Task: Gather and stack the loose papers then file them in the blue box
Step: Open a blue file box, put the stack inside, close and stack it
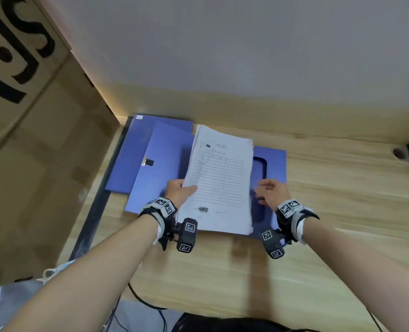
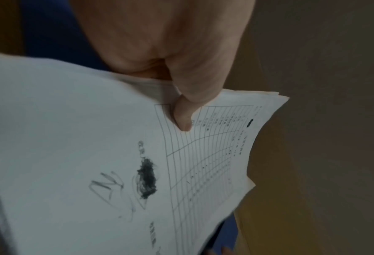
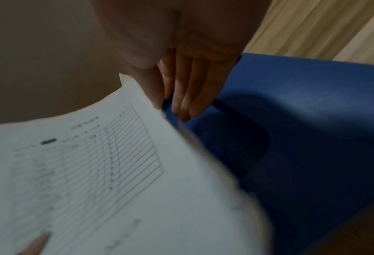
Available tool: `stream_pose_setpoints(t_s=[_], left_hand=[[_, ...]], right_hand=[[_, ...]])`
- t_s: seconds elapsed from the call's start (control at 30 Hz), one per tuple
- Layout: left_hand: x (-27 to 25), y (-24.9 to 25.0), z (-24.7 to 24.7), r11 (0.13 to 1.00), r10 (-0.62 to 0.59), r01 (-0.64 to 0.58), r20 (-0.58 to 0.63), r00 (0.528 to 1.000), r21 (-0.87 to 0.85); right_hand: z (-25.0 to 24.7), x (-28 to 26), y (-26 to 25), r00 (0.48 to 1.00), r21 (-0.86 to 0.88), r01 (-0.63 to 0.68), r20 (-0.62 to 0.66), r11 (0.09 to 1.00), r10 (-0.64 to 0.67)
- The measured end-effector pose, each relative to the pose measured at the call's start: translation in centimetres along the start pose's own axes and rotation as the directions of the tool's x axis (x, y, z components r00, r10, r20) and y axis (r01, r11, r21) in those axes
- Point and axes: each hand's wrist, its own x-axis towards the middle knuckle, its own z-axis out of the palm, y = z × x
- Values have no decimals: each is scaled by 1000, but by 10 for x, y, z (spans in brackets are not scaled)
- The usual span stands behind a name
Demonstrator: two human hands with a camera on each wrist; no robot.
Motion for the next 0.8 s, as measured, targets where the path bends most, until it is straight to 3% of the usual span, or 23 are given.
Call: stream_pose_setpoints(t_s=[0.1, 0.27, 0.5, 0.8], left_hand=[[12, 1, -26, 997, 13, -10, -51, 999, 75], [34, 3, -65, 969, 16, 12, -109, 994, 247], [52, 8, -82, 906, 60, 15, -163, 985, 422], [49, -4, -40, 892, 37, 21, -117, 992, 452]], right_hand=[[-8, 7, 18, 989, -288, 76, -102, 955, -109], [-19, 12, 23, 968, -635, 154, -57, 757, -244], [-20, 16, 23, 966, -677, 173, -27, 715, -259], [-23, 18, 29, 965, -657, 195, -7, 729, -264]])
